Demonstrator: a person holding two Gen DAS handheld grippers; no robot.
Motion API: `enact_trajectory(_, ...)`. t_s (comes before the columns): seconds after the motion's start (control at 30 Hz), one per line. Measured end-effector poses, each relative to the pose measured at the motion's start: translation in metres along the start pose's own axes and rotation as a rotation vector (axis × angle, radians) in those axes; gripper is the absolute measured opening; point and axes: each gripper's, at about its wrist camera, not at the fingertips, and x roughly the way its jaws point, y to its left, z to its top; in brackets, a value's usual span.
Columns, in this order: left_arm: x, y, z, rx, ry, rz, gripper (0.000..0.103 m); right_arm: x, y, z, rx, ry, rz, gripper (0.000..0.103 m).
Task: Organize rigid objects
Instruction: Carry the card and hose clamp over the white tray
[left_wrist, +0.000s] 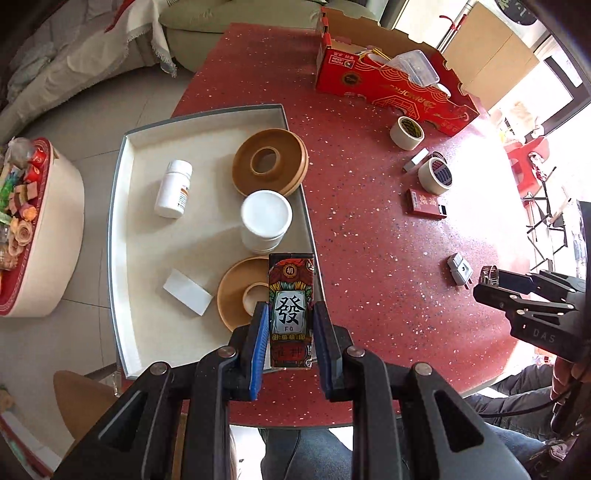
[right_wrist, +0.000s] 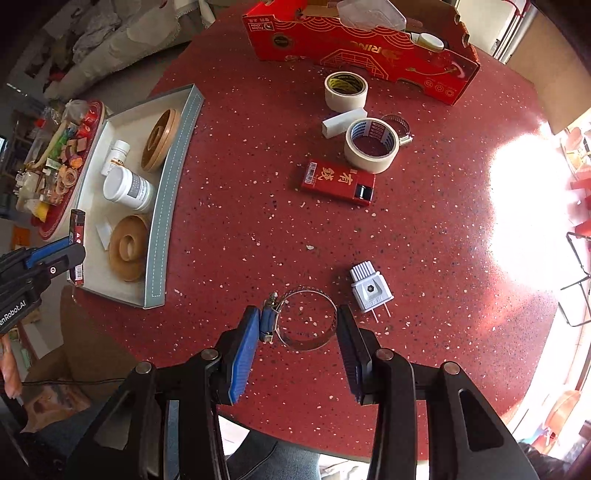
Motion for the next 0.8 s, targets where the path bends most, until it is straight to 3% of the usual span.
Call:
enact_trajectory(0.2,0.0,0.055,0.002,-0.006,-0.003,-0.004,0.026,0.006,0.073,0.023,-0.044,-0.003,0.007,0.043)
enact_trajectory(0.47,0.002,0.089,0.01,0.021,-0.035,0.009,0.025,0.012,0.16,0.051,-0.179,-0.012,0.03,0.043)
enact_trajectory(0.8,0.016,0.105,0.019,0.002,-0.035,0.026,0.025,0.018,0.197,0.065,-0.212,-0.001,0.045,0.043)
